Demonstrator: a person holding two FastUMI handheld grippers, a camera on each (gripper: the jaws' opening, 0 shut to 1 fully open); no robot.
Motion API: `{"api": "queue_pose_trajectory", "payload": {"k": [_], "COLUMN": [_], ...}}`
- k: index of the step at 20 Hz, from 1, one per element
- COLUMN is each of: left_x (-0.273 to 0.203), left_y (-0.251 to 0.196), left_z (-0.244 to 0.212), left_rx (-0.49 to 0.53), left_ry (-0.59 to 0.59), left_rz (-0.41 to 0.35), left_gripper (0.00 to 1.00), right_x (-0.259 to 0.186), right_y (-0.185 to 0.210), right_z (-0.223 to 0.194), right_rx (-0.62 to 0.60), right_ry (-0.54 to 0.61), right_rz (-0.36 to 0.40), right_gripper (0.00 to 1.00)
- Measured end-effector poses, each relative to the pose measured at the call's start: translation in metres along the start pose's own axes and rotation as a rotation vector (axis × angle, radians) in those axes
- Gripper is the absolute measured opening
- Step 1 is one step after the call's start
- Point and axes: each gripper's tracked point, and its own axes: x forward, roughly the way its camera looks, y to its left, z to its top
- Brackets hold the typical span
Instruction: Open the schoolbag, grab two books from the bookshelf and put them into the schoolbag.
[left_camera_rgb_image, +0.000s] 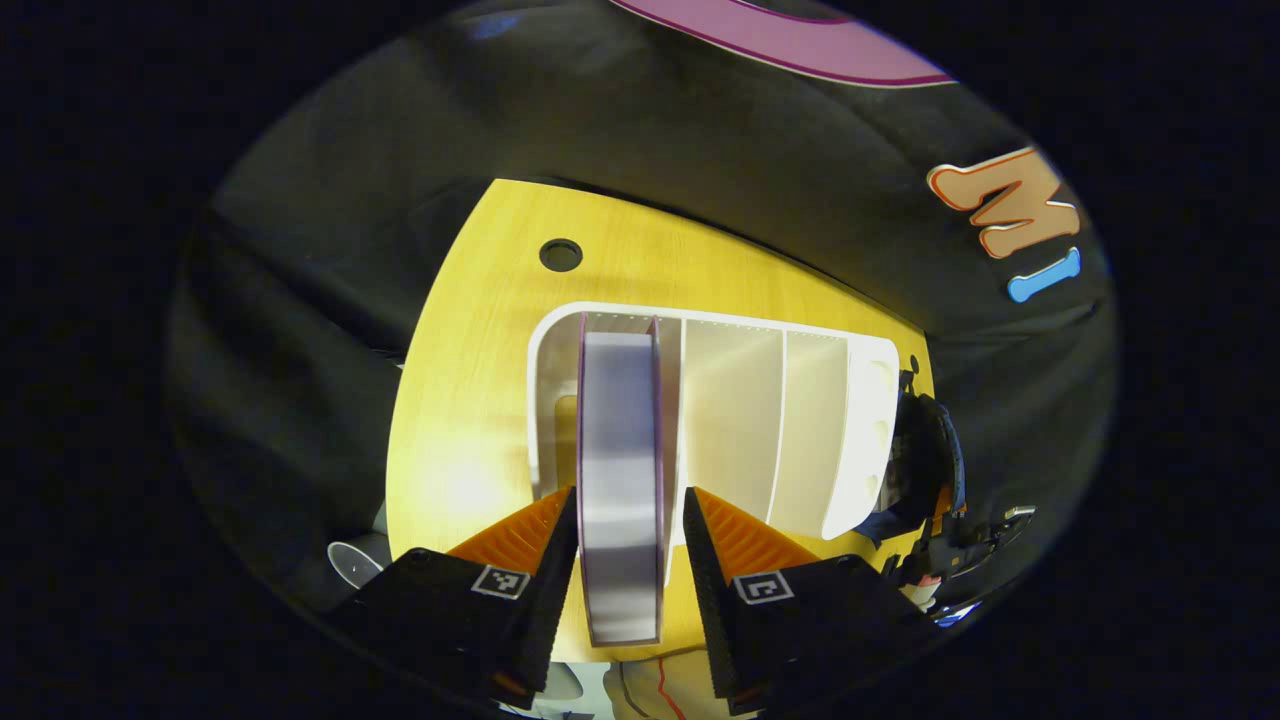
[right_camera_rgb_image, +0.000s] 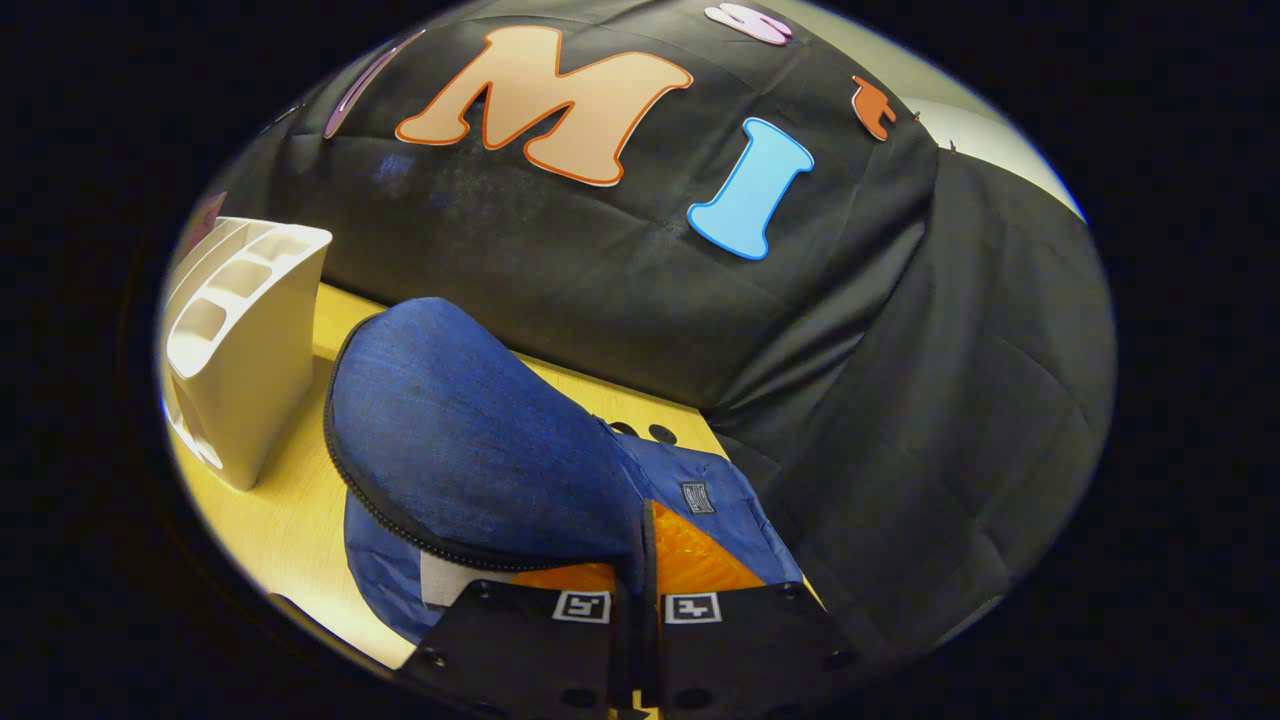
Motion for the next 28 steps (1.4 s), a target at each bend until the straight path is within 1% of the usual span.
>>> {"api": "queue_pose_trajectory", "payload": {"k": [2, 4, 5, 6, 7, 8, 10, 11, 12, 13, 14, 15, 16, 19, 22, 23, 25, 28], "left_x": [0.010, 0.017, 0.022, 0.024, 0.026, 0.025, 0.026, 0.026, 0.027, 0.026, 0.026, 0.026, 0.026, 0.027, 0.025, 0.023, 0.011, -0.014], "left_y": [-0.008, -0.010, -0.010, -0.011, -0.011, -0.008, 0.007, 0.018, 0.018, 0.017, 0.017, 0.017, 0.018, 0.018, 0.015, 0.014, 0.011, 0.002], "left_z": [0.000, 0.001, 0.002, 0.003, 0.003, 0.003, 0.003, 0.003, 0.001, 0.002, 0.001, 0.002, 0.001, 0.002, -0.004, -0.007, -0.013, -0.017], "left_rx": [0.001, 0.010, 0.020, 0.034, 0.044, 0.055, 0.071, 0.070, 0.046, 0.035, 0.031, 0.030, 0.032, 0.028, -0.017, -0.033, -0.051, -0.060], "left_ry": [0.020, 0.035, 0.039, 0.042, 0.049, 0.057, 0.071, 0.080, 0.085, 0.081, 0.084, 0.082, 0.081, 0.078, 0.100, 0.107, 0.120, 0.123], "left_rz": [-0.013, -0.001, 0.013, 0.021, 0.035, 0.063, 0.146, 0.184, 0.173, 0.175, 0.171, 0.170, 0.170, 0.179, 0.194, 0.200, 0.212, 0.219], "left_gripper": [0.59, 0.59, 0.62, 0.63, 0.60, 0.63, 0.57, 0.49, 0.43, 0.40, 0.39, 0.39, 0.39, 0.38, 0.37, 0.36, 0.36, 0.36], "right_x": [0.000, 0.001, 0.001, 0.001, 0.001, 0.001, 0.001, 0.001, 0.001, 0.001, 0.001, 0.001, 0.000, 0.001, 0.000, 0.000, -0.001, -0.002], "right_y": [0.000, -0.001, -0.001, -0.002, -0.002, -0.002, -0.002, -0.002, -0.002, -0.003, -0.003, -0.003, -0.003, -0.003, -0.004, -0.005, -0.006, -0.007], "right_z": [0.000, 0.000, 0.000, 0.000, 0.000, 0.000, -0.001, -0.001, -0.001, -0.001, -0.001, -0.002, -0.001, -0.003, -0.001, -0.001, -0.001, -0.001], "right_rx": [0.001, 0.004, 0.004, 0.003, 0.001, 0.000, 0.000, 0.000, 0.000, -0.001, -0.001, -0.001, 0.000, 0.005, 0.007, 0.009, 0.017, 0.014], "right_ry": [0.002, 0.001, 0.001, 0.001, 0.000, -0.001, 0.000, -0.001, -0.002, -0.002, -0.003, -0.003, -0.004, -0.005, -0.009, -0.009, -0.011, -0.016], "right_rz": [-0.001, -0.001, 0.000, 0.002, 0.004, 0.006, 0.010, 0.012, 0.014, 0.015, 0.018, 0.020, 0.021, 0.025, 0.026, 0.027, 0.028, 0.033], "right_gripper": [0.06, 0.04, 0.04, 0.04, 0.06, 0.06, 0.07, 0.07, 0.06, 0.06, 0.07, 0.07, 0.04, 0.04, 0.04, 0.06, 0.04, 0.04]}}
